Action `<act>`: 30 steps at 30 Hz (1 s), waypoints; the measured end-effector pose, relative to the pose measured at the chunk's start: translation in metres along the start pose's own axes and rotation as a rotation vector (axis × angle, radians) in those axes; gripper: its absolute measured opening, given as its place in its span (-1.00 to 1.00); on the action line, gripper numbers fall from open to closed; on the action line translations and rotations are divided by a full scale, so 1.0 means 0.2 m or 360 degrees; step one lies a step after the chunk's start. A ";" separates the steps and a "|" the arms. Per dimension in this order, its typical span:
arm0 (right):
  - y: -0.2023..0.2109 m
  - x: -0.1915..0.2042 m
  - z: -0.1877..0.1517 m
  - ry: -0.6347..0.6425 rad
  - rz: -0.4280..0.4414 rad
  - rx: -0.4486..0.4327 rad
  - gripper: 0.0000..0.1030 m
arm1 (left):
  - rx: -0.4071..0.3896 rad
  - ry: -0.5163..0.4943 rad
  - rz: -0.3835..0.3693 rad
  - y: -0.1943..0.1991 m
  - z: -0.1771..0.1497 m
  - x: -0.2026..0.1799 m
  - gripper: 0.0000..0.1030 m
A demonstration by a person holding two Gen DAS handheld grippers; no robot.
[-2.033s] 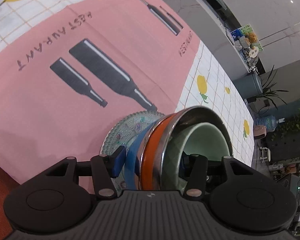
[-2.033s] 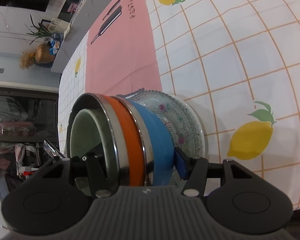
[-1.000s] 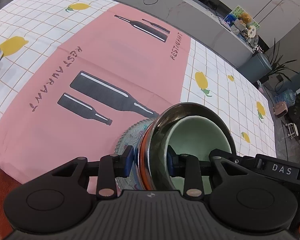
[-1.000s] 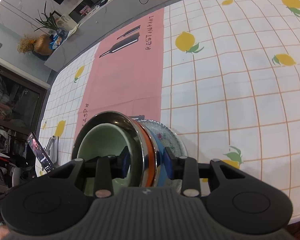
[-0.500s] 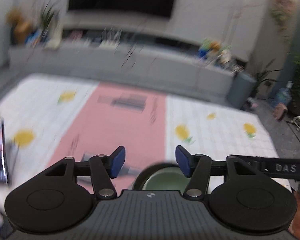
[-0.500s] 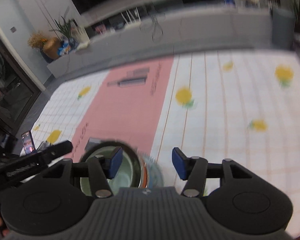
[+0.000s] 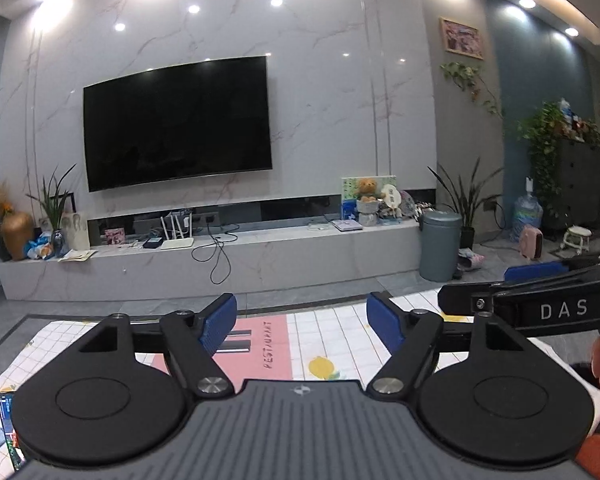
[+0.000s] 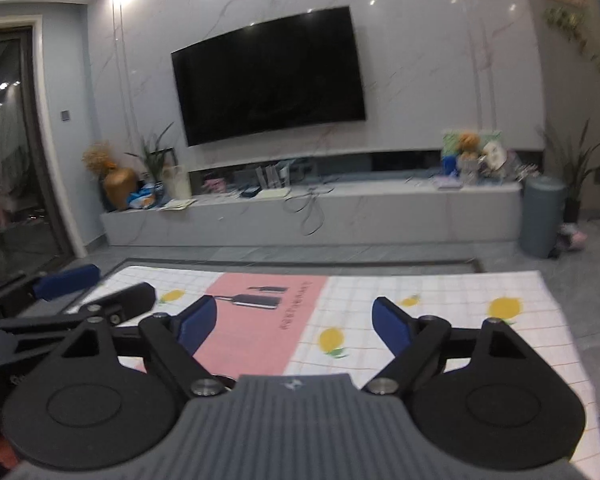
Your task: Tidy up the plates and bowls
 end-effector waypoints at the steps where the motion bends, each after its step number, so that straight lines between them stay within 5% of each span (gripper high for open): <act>1: 0.03 0.00 -0.01 0.0023 -0.0020 -0.0014 0.67 | 0.0009 -0.0002 -0.0018 0.01 -0.01 -0.01 0.70; 17: 0.35 -0.01 -0.50 0.0150 -0.0408 0.0139 0.74 | 0.0504 0.0093 -0.0059 0.14 -0.44 -0.08 0.71; 30: 0.41 0.00 -0.78 0.0097 -0.0504 0.0395 0.74 | 0.0854 0.0191 0.0039 0.19 -0.71 -0.08 0.71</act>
Point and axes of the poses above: each gripper's, at about its wrist camera, not at the fingertips, and y roughly against the way its jaws point, x to its left, z to its top, the point moved 2 cm from there along -y, roughly the way its jaws point, and after that the axes turned 14 degrees about -x, right-handed, at the moved point
